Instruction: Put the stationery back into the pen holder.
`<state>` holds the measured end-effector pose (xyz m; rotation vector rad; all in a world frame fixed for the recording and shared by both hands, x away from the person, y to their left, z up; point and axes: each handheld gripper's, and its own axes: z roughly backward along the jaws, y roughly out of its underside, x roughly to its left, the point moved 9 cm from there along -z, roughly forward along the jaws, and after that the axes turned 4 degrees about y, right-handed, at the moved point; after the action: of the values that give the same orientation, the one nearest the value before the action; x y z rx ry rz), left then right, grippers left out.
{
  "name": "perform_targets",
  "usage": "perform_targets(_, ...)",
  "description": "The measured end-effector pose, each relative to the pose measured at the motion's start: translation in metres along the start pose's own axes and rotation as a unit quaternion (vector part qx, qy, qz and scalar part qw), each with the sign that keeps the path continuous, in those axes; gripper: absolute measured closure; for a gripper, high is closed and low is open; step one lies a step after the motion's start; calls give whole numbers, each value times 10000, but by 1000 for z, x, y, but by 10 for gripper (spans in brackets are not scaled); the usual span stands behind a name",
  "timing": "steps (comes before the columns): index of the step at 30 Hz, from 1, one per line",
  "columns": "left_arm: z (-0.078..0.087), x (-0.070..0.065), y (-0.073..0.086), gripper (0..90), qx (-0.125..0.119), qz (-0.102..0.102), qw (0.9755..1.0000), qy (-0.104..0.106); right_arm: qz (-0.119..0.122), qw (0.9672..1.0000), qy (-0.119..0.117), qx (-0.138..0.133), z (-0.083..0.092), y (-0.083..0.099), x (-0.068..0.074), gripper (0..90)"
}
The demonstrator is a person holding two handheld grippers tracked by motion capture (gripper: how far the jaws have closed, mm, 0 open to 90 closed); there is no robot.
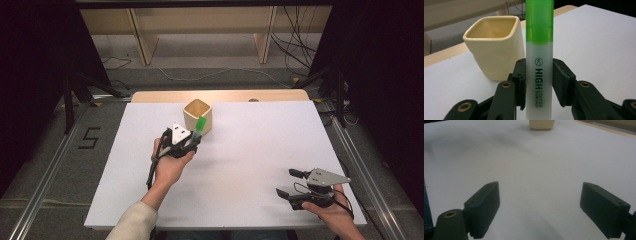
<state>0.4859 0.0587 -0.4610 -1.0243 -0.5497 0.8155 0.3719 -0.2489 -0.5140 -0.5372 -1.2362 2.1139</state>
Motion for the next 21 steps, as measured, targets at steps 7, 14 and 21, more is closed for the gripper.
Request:
perform_targets(7,-3,2,-3,660,-78,11,10000,-37,-1,10000,-1,0,0,0,0,172)
perform_targets(14,-3,4,-8,660,-170,52,9998,-86,-5,10000,-2,1,0,0,0,172)
perform_targets(21,-5,7,-13,660,-251,35,9996,-117,-6,10000,-3,0,0,0,0,172)
